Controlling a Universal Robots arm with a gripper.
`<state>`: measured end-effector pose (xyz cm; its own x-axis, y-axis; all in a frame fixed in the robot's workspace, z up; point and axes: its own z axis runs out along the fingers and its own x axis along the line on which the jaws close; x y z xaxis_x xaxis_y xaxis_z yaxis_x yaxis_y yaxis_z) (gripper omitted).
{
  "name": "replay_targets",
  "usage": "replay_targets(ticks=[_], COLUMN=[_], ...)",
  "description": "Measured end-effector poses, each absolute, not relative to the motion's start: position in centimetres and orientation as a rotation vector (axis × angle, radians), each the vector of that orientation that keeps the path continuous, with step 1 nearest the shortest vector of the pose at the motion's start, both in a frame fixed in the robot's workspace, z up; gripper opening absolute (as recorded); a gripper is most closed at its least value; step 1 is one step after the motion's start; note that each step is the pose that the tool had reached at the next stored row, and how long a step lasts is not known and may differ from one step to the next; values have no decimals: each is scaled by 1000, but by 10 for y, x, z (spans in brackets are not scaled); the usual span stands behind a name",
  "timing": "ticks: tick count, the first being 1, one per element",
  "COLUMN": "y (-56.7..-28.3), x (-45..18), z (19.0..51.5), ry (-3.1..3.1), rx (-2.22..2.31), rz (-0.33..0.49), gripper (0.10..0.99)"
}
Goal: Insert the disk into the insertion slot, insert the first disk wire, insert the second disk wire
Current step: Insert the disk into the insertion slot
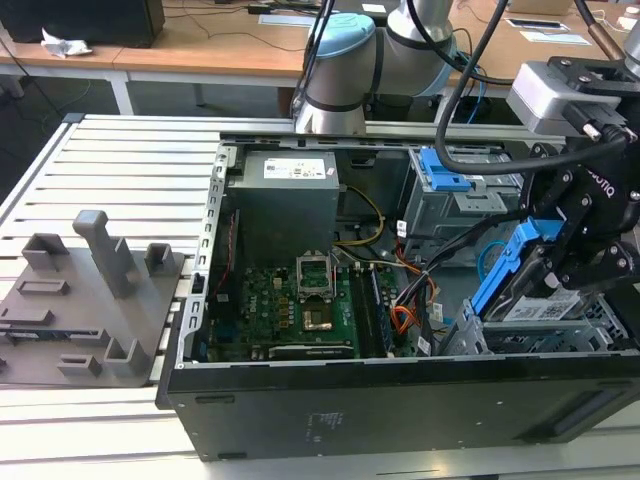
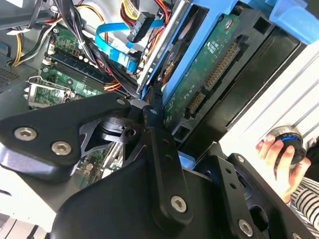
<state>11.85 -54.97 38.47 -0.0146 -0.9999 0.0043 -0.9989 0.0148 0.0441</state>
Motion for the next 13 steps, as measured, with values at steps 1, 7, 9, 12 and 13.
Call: replay_targets(ticks=[1, 7, 9, 12, 13], y=[-550, -550, -550, -550, -550], x=[119, 119, 119, 119, 119], z=[385, 384, 384, 384, 384], ry=[-2213, -2213, -2213, -2213, -2213], rx=[2181, 2181, 2181, 2181, 2181], rz=[-44, -45, -45, -45, -45], gripper=[373, 439, 357, 173, 106])
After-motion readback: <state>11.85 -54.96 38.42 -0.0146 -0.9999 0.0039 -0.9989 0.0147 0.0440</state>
